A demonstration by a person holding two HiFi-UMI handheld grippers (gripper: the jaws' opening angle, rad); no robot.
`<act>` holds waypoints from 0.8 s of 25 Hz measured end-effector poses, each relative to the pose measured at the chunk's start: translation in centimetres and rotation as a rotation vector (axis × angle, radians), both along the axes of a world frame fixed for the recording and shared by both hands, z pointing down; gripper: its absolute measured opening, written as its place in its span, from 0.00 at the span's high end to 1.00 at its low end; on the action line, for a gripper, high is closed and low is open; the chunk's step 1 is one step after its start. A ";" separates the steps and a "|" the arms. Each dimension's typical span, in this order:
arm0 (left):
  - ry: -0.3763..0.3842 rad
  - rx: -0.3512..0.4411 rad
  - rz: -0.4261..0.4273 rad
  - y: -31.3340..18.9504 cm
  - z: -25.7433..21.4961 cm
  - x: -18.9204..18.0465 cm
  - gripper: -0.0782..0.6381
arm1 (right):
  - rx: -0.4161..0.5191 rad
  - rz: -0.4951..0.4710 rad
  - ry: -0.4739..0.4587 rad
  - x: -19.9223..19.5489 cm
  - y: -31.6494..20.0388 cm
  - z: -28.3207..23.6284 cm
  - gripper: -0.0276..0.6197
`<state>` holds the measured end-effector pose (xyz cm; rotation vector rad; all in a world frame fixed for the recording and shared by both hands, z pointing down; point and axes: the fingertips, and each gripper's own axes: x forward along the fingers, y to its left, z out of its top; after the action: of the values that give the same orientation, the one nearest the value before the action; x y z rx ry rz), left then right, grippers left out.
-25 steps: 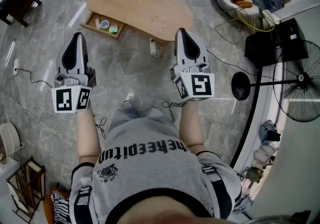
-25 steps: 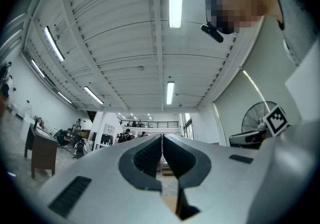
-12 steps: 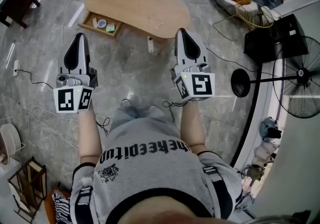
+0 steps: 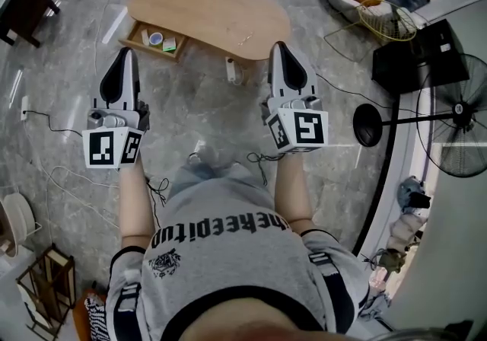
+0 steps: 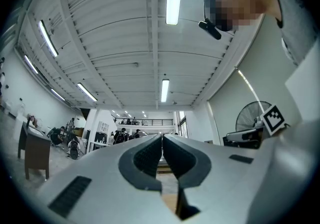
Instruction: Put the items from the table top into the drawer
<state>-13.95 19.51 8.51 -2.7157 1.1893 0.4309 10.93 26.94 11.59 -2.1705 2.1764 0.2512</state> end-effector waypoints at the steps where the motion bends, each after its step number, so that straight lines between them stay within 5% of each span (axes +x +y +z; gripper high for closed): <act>1: -0.003 0.000 0.010 -0.2 0.1 0.0 0.88 | 0.002 0.002 -0.002 -0.1 -0.3 0.0 0.95; 20: -0.033 -0.018 0.090 -6.5 1.6 2.0 0.88 | -0.034 0.012 -0.005 0.6 -6.4 2.2 0.95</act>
<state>-11.96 12.98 10.10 -2.7885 1.0716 0.3872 11.51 20.55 13.77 -2.1996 2.1823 0.2109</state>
